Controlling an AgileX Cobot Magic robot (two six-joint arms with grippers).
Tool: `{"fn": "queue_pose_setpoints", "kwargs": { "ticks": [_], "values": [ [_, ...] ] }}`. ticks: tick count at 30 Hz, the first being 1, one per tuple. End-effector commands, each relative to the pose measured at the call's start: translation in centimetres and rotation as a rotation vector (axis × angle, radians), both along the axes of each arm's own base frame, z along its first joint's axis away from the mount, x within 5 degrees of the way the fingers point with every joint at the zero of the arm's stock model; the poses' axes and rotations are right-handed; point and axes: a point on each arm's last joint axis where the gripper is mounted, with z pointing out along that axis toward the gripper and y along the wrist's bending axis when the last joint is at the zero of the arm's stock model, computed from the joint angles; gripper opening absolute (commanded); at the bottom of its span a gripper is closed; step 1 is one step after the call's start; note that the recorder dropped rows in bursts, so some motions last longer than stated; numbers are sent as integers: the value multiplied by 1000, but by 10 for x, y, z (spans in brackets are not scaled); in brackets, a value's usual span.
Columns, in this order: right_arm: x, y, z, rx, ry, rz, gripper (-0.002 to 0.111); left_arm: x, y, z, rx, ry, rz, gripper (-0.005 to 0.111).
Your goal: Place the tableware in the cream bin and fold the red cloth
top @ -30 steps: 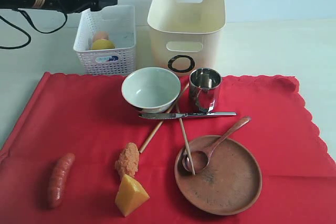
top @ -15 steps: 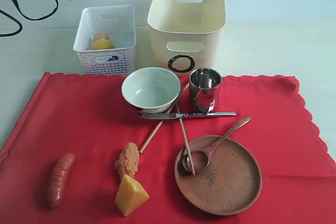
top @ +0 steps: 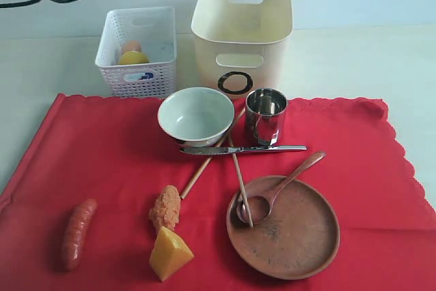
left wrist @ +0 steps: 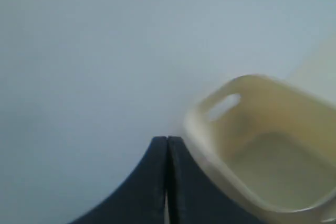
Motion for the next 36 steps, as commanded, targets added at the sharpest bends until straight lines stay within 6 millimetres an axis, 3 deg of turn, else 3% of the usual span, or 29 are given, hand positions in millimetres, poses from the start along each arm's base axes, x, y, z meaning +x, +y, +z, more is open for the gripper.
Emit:
{"fn": "queue_pose_setpoints", "kwargs": {
  "ticks": [1, 6, 18, 26, 32, 36],
  "values": [
    [0, 0, -1, 0, -5, 2, 0, 1, 38, -12, 239, 38, 467, 0],
    [0, 0, -1, 0, -5, 2, 0, 5, 52, -36, 297, 425, 516, 0],
    [0, 0, -1, 0, -5, 2, 0, -32, 33, -62, 160, 993, 393, 0],
    [0, 0, -1, 0, -5, 2, 0, -50, 24, -72, 149, 1165, 381, 0],
    [0, 0, -1, 0, -5, 2, 0, -85, -9, -92, 222, 1142, 249, 0],
    [0, 0, -1, 0, -5, 2, 0, -96, -1, -108, 331, 1189, 280, 1]
  ]
}}
